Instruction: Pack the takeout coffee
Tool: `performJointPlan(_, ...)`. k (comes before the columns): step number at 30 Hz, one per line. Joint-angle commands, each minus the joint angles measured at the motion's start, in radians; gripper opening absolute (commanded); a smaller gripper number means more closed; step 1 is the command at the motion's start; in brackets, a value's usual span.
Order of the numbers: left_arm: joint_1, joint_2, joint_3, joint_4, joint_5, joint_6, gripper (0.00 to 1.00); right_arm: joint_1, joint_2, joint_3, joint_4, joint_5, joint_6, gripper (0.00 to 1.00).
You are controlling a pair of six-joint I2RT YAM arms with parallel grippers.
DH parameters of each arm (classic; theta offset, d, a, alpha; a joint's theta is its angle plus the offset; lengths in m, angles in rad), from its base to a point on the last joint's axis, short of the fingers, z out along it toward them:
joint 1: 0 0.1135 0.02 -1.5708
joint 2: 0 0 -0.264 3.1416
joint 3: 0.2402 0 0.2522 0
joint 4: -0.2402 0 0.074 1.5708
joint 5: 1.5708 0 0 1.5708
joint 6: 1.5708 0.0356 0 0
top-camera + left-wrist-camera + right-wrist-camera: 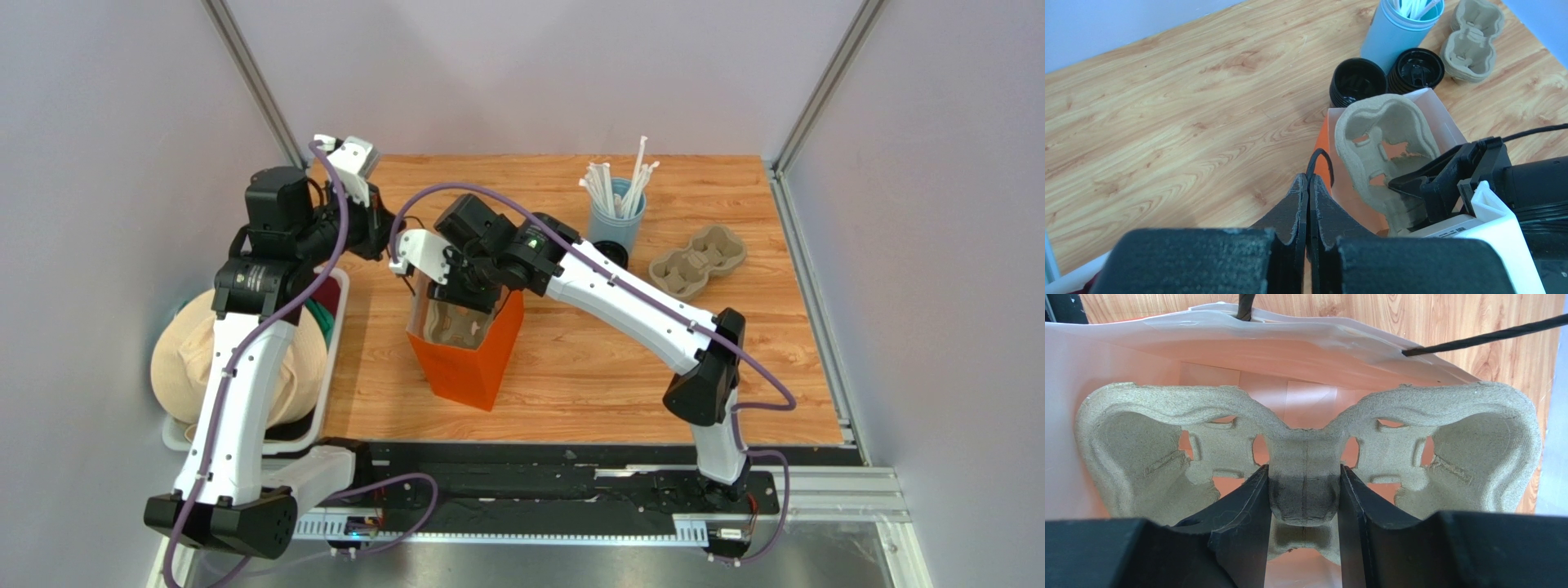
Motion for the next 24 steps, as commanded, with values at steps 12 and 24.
performJointPlan(12, 0.011, -0.019, -0.033, 0.054, -0.179, -0.072, 0.00, 0.048, -0.027, -0.034, -0.002, 0.073, 0.009, 0.17)
performJointPlan(24, 0.020, -0.031, -0.048, 0.064, -0.153, -0.080, 0.00, 0.092, -0.050, -0.121, 0.096, 0.202, -0.039, 0.17)
